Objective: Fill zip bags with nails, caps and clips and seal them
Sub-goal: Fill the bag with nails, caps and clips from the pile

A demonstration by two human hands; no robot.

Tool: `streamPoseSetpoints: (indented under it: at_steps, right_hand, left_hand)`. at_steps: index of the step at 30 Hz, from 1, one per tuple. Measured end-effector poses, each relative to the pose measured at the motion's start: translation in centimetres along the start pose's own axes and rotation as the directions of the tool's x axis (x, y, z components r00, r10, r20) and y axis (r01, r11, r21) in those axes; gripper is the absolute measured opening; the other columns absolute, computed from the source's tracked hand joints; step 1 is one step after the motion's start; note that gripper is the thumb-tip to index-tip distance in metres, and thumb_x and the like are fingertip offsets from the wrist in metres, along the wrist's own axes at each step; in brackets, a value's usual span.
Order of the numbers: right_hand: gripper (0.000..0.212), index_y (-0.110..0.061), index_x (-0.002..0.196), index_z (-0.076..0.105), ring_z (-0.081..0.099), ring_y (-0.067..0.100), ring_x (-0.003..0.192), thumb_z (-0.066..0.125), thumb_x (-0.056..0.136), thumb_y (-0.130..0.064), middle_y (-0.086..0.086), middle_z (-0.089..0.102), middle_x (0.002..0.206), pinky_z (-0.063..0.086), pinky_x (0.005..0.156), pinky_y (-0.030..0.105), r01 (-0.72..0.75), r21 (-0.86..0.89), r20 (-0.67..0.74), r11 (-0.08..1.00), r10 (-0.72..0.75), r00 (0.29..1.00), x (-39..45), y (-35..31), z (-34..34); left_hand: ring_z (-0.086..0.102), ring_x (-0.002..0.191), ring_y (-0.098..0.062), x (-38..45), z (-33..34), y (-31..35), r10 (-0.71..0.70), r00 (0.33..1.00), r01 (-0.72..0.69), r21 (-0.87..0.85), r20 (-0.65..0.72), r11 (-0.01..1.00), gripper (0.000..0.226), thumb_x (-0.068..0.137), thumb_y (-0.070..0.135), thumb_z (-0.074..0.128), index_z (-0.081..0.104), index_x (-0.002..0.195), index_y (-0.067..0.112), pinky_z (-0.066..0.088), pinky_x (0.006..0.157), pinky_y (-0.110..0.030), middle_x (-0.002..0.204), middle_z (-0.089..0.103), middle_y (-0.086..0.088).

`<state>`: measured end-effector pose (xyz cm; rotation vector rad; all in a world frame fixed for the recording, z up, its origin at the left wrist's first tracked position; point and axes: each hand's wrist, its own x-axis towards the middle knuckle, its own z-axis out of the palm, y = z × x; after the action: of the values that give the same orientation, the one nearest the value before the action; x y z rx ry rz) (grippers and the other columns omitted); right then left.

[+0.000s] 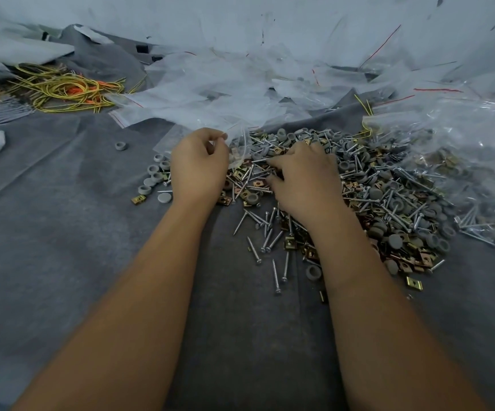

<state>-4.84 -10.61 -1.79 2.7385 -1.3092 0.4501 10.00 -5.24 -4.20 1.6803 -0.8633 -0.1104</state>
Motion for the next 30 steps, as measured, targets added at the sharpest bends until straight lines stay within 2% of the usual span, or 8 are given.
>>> streamPoseSetpoints:
  at_steps: [3, 6, 10, 12, 18, 21, 24, 30]
  right_hand:
    - [0.018, -0.029, 0.103, 0.073, 0.047, 0.025, 0.112, 0.065, 0.088, -0.031, 0.003, 0.06, 0.11, 0.037, 0.096, 0.04, 0.099, 0.165, -0.113, 0.981, -0.081, 0.99, 0.1, -0.3, -0.5]
    - [0.009, -0.032, 0.081, 0.075, 0.051, 0.013, 0.09, 0.076, 0.075, -0.039, -0.01, 0.061, 0.085, 0.041, 0.083, 0.032, 0.206, 0.365, 0.0, 0.908, -0.221, 0.975, 0.0, -1.4, -1.3]
    - [0.016, -0.035, 0.09, 0.076, 0.059, 0.015, 0.099, 0.073, 0.081, -0.023, -0.009, 0.069, 0.098, 0.046, 0.092, 0.032, 0.168, 0.336, 0.16, 0.927, -0.232, 0.96, 0.0, -0.9, -1.2]
    - [0.027, -0.036, 0.091, 0.075, 0.06, 0.018, 0.101, 0.066, 0.085, -0.012, -0.005, 0.068, 0.109, 0.044, 0.089, 0.027, 0.109, 0.305, 0.134, 0.946, -0.156, 0.978, 0.1, -0.3, -1.2]
    - [0.033, -0.035, 0.105, 0.074, 0.045, 0.028, 0.118, 0.063, 0.088, -0.008, 0.002, 0.059, 0.119, 0.037, 0.1, 0.041, 0.128, 0.079, 0.02, 0.989, -0.13, 0.991, 0.0, 0.0, -1.1]
    - [0.021, -0.032, 0.087, 0.075, 0.042, 0.022, 0.11, 0.067, 0.081, -0.013, -0.002, 0.053, 0.104, 0.033, 0.098, 0.037, 0.161, 0.166, -0.014, 0.973, -0.161, 0.987, -0.2, -0.2, -1.5]
    - [0.007, -0.03, 0.077, 0.075, 0.047, 0.018, 0.097, 0.069, 0.074, -0.032, -0.008, 0.056, 0.083, 0.035, 0.1, 0.039, 0.161, 0.181, 0.081, 0.97, -0.178, 0.981, -0.2, -0.5, -1.8]
    - [0.021, -0.028, 0.077, 0.073, 0.054, 0.019, 0.1, 0.073, 0.074, -0.049, -0.006, 0.066, 0.085, 0.036, 0.103, 0.041, 0.081, 0.108, 0.123, 0.991, -0.094, 0.988, -0.2, -0.6, -1.7]
  left_hand:
    - [0.042, 0.043, 0.001, 0.0, 0.0, -0.1, 0.003, 1.0, -0.003, -0.003, -0.004, 1.0, 0.021, 0.093, 0.019, 0.052, 0.07, 0.104, 0.019, 0.032, 0.049, -0.024, 0.055, 0.048, 0.01]
    - [0.043, 0.044, 0.001, 0.1, 0.0, 0.0, 0.009, 1.0, -0.009, 0.006, -0.013, 1.0, 0.021, 0.092, 0.019, 0.053, 0.071, 0.103, 0.017, 0.031, 0.049, -0.024, 0.054, 0.048, 0.01]
    - [0.042, 0.042, 0.0, 0.1, 0.0, 0.0, -0.011, 1.0, 0.011, -0.011, -0.008, 1.0, 0.021, 0.092, 0.019, 0.052, 0.07, 0.102, 0.019, 0.032, 0.049, -0.025, 0.055, 0.049, 0.009]
    - [0.041, 0.041, 0.0, 0.1, 0.0, -0.1, -0.013, 1.0, 0.013, -0.015, -0.001, 1.0, 0.021, 0.093, 0.019, 0.052, 0.07, 0.102, 0.02, 0.031, 0.048, -0.024, 0.055, 0.048, 0.009]
    - [0.043, 0.049, -0.006, 0.1, 0.0, 0.0, -0.009, 1.0, 0.009, -0.017, 0.011, 1.0, 0.022, 0.093, 0.017, 0.051, 0.07, 0.105, 0.017, 0.033, 0.051, -0.025, 0.058, 0.049, 0.009]
    - [0.046, 0.051, -0.01, 0.1, -0.1, 0.1, -0.018, 1.0, 0.018, -0.026, 0.011, 0.999, 0.022, 0.093, 0.019, 0.051, 0.07, 0.106, 0.018, 0.04, 0.053, -0.028, 0.06, 0.051, 0.008]
    - [0.046, 0.05, -0.011, 0.1, 0.0, 0.1, -0.014, 1.0, 0.015, -0.026, 0.008, 1.0, 0.022, 0.094, 0.019, 0.051, 0.07, 0.105, 0.018, 0.04, 0.054, -0.029, 0.059, 0.05, 0.008]
    - [0.044, 0.051, -0.009, 0.1, 0.0, 0.0, -0.02, 1.0, 0.021, -0.028, 0.01, 0.999, 0.021, 0.093, 0.019, 0.052, 0.07, 0.104, 0.019, 0.034, 0.053, -0.026, 0.06, 0.051, 0.008]
